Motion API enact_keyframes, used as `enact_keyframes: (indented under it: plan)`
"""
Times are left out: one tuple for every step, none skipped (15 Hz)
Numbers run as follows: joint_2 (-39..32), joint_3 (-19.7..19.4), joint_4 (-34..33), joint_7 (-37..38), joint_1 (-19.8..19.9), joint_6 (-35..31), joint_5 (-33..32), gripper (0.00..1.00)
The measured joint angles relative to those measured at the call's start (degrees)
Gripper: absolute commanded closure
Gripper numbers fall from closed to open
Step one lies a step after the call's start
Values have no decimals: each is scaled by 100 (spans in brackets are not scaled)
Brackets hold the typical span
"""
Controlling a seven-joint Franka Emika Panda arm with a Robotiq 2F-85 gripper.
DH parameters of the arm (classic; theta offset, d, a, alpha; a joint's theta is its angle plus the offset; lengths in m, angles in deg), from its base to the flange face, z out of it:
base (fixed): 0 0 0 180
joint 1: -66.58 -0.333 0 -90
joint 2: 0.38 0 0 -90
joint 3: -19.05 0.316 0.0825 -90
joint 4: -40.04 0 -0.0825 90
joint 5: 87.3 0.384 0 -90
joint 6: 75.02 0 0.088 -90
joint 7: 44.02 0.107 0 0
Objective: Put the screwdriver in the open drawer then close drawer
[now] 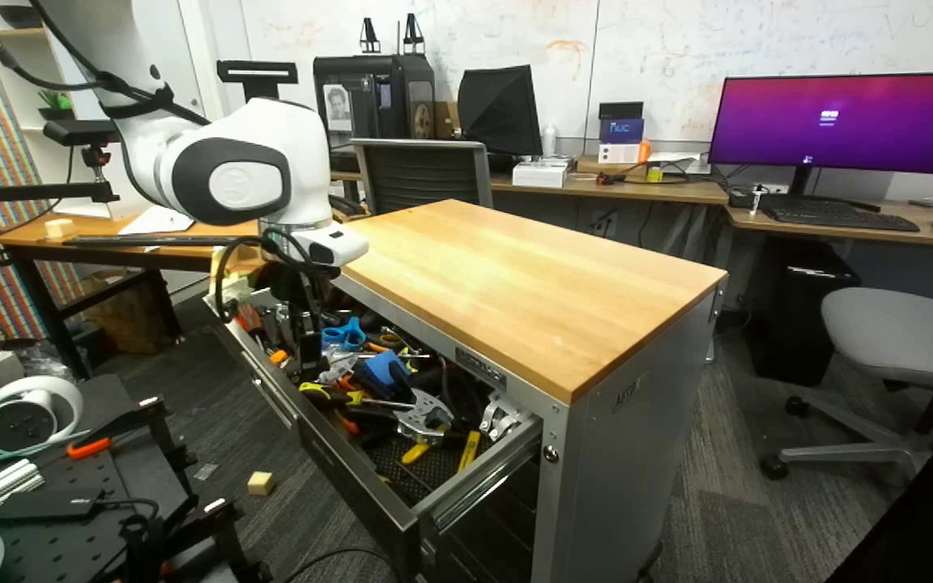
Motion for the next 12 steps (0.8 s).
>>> enact_keyframes:
  plan:
    - [-3, -14, -4, 38, -31, 0, -205, 40]
    - [-3, -24, -5, 45, -51, 0, -371, 39]
    - [-5, -30, -7, 45, -59, 0, -523, 32]
    - [-5, -24, -11, 3, -62, 1, -577, 25]
    - [-3, -3, -14, -112, -62, 12, -571, 17]
    - [14, 46, -25, -330, -56, 41, -483, 10]
    - [50, 133, -57, -628, -43, 126, -278, 3]
    - [116, 249, -119, -979, -37, 252, -35, 0]
    - [191, 373, -222, -1273, -39, 419, 181, 0]
    - [279, 507, -386, -1550, -46, 697, 389, 0]
    - [371, 626, -591, -1790, -59, 1035, 596, 0]
    - [467, 715, -810, -1994, -74, 1421, 800, 0]
